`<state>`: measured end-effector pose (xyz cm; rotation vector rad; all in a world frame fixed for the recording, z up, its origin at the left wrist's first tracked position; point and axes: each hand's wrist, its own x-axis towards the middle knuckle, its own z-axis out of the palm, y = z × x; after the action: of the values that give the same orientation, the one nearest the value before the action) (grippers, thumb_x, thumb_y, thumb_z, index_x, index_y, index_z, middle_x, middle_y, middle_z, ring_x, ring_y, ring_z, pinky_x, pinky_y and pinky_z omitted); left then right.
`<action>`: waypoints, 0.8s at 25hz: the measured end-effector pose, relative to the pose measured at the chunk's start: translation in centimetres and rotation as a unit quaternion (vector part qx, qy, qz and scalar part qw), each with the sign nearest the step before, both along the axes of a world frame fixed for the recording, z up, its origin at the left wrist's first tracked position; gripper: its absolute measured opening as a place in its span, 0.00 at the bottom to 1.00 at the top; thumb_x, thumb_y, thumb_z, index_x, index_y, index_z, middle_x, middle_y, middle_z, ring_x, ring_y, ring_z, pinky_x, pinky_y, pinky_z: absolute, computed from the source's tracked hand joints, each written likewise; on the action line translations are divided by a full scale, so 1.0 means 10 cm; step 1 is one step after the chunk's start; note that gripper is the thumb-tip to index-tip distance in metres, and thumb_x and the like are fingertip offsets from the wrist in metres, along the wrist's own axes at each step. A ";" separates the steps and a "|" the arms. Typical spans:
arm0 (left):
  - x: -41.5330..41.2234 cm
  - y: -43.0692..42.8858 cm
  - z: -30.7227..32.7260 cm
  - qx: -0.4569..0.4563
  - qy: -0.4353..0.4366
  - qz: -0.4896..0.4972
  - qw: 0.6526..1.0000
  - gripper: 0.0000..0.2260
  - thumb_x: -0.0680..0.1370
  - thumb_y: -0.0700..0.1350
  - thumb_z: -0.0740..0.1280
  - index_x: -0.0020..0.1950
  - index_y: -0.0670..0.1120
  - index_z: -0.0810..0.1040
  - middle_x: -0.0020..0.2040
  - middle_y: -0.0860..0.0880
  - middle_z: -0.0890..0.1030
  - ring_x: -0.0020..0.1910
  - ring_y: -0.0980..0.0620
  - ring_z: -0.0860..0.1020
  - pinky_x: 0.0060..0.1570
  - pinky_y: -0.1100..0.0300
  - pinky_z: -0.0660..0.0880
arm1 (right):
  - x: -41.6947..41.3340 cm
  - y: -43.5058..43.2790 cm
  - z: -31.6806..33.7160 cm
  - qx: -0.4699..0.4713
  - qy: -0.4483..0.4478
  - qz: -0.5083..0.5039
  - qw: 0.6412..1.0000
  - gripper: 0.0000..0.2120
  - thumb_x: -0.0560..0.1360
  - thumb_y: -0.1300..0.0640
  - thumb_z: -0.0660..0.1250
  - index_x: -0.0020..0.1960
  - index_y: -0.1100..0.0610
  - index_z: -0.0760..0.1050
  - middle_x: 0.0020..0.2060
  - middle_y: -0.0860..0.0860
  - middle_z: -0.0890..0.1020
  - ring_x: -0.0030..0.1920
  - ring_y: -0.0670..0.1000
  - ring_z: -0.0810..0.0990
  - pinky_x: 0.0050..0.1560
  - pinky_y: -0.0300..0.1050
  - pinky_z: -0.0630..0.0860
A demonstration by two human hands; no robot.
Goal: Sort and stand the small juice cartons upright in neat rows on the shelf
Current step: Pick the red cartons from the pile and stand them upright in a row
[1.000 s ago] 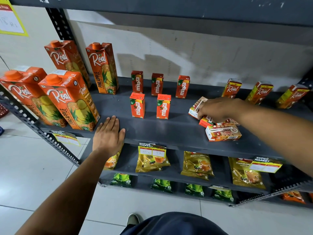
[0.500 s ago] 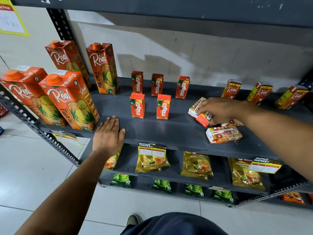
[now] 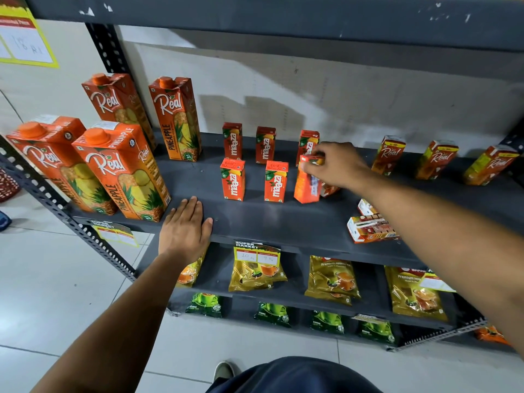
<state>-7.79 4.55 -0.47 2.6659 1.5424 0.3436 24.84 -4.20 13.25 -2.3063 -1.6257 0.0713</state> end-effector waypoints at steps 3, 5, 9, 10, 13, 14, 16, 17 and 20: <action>0.00 0.00 0.00 -0.002 0.003 0.000 1.000 0.32 0.78 0.58 0.44 0.73 0.39 0.65 0.75 0.41 0.65 0.75 0.43 0.60 0.73 0.46 0.57 | -0.20 0.10 -0.10 0.020 -0.059 -0.030 0.998 0.26 0.73 0.38 0.66 0.59 0.58 0.75 0.54 0.57 0.83 0.54 0.59 0.82 0.46 0.46 0.76; 0.00 0.01 0.00 -0.003 0.003 0.000 1.000 0.32 0.78 0.58 0.44 0.73 0.39 0.65 0.75 0.41 0.65 0.75 0.43 0.60 0.73 0.47 0.56 | -0.26 0.11 -0.15 -0.002 -0.066 -0.048 0.997 0.25 0.74 0.39 0.65 0.60 0.58 0.73 0.54 0.58 0.82 0.53 0.60 0.82 0.43 0.48 0.76; -0.01 0.01 0.00 -0.001 0.002 0.001 1.000 0.32 0.78 0.58 0.44 0.73 0.39 0.65 0.75 0.41 0.65 0.75 0.43 0.60 0.73 0.47 0.56 | -0.27 0.09 -0.12 -0.026 -0.103 -0.051 0.993 0.27 0.73 0.36 0.65 0.60 0.56 0.72 0.52 0.56 0.82 0.52 0.60 0.82 0.38 0.45 0.70; -0.01 0.00 0.00 -0.001 0.002 0.000 1.000 0.32 0.78 0.58 0.44 0.73 0.39 0.65 0.75 0.41 0.65 0.75 0.43 0.60 0.73 0.47 0.56 | -0.27 0.08 -0.10 -0.038 -0.108 -0.046 0.992 0.28 0.72 0.34 0.65 0.59 0.56 0.72 0.52 0.55 0.82 0.51 0.59 0.82 0.38 0.46 0.70; 0.00 0.00 0.01 -0.001 0.003 -0.002 1.000 0.33 0.78 0.58 0.43 0.72 0.39 0.66 0.74 0.41 0.66 0.75 0.42 0.61 0.72 0.46 0.58 | -0.23 0.08 -0.06 -0.085 -0.092 -0.035 0.991 0.32 0.68 0.32 0.67 0.61 0.54 0.73 0.54 0.53 0.81 0.54 0.57 0.80 0.42 0.47 0.72; 0.00 0.00 0.01 -0.001 0.003 -0.001 1.000 0.33 0.78 0.59 0.43 0.72 0.39 0.66 0.74 0.41 0.66 0.75 0.42 0.62 0.72 0.46 0.58 | -0.20 0.09 -0.01 -0.094 -0.065 -0.029 0.993 0.32 0.68 0.34 0.69 0.63 0.53 0.72 0.57 0.53 0.80 0.57 0.57 0.79 0.46 0.49 0.74; 0.00 0.01 0.01 0.000 0.003 0.000 1.000 0.33 0.78 0.59 0.43 0.72 0.39 0.66 0.74 0.41 0.66 0.74 0.43 0.62 0.72 0.46 0.58 | -0.13 0.11 0.14 -0.108 0.017 -0.001 0.994 0.31 0.70 0.43 0.72 0.69 0.53 0.70 0.63 0.54 0.78 0.61 0.56 0.77 0.56 0.48 0.75; 0.00 0.00 0.01 0.000 0.003 0.000 1.000 0.33 0.78 0.59 0.43 0.72 0.39 0.67 0.74 0.41 0.67 0.74 0.42 0.62 0.72 0.46 0.58 | -0.11 0.12 0.21 -0.122 0.036 0.024 0.992 0.29 0.71 0.49 0.72 0.70 0.53 0.69 0.65 0.54 0.77 0.63 0.55 0.76 0.58 0.46 0.73; -0.01 0.00 0.01 0.000 0.004 -0.002 1.000 0.32 0.78 0.58 0.44 0.71 0.38 0.67 0.73 0.40 0.67 0.74 0.42 0.63 0.71 0.45 0.59 | -0.08 0.13 0.29 -0.157 -0.020 0.101 0.982 0.24 0.74 0.57 0.71 0.69 0.53 0.72 0.66 0.53 0.77 0.64 0.53 0.76 0.58 0.43 0.72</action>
<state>-7.87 4.51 -0.40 2.6739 1.5379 0.3351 24.01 -2.89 16.15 -2.3664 -1.9876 0.3544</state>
